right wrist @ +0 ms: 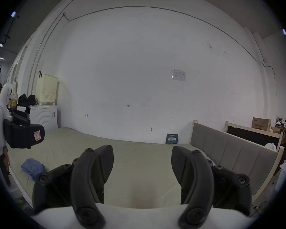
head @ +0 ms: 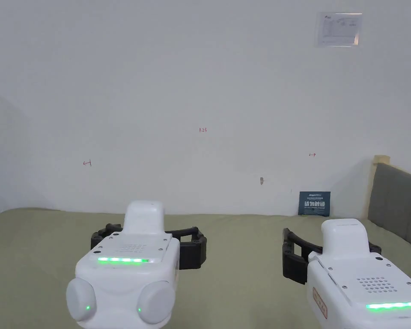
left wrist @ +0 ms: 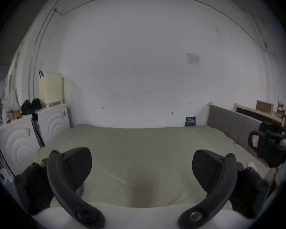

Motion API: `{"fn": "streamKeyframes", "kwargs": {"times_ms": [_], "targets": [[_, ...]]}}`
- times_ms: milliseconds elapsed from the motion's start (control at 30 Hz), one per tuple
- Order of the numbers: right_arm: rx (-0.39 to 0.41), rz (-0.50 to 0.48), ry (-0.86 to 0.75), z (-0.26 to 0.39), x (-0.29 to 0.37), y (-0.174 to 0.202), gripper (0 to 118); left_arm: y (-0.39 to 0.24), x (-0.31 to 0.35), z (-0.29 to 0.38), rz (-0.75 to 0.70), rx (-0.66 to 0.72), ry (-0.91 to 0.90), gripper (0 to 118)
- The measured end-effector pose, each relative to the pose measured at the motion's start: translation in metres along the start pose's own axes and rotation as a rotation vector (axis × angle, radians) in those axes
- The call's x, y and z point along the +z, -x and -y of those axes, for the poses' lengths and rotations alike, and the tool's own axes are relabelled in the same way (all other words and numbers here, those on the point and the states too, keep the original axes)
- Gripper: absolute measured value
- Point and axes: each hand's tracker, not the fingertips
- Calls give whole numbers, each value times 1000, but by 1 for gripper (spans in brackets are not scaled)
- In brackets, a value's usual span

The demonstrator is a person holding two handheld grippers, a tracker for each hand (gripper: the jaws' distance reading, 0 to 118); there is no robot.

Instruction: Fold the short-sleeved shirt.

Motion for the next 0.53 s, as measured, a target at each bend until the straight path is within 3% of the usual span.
{"fn": "streamKeyframes", "kwargs": {"times_ms": [100, 200, 333, 533], "targets": [[2, -3, 2, -1, 2, 1, 77, -4, 3, -5, -9, -29, 33, 118], [4, -10, -2, -3, 4, 3, 77, -9, 5, -1, -52, -92, -48, 118], [4, -28, -17, -5, 9, 5, 77, -8, 4, -9, -74, -59, 15, 118], [6, -44, -20, -11, 14, 8, 77, -8, 15, -16, -71, -60, -38, 118]]}}
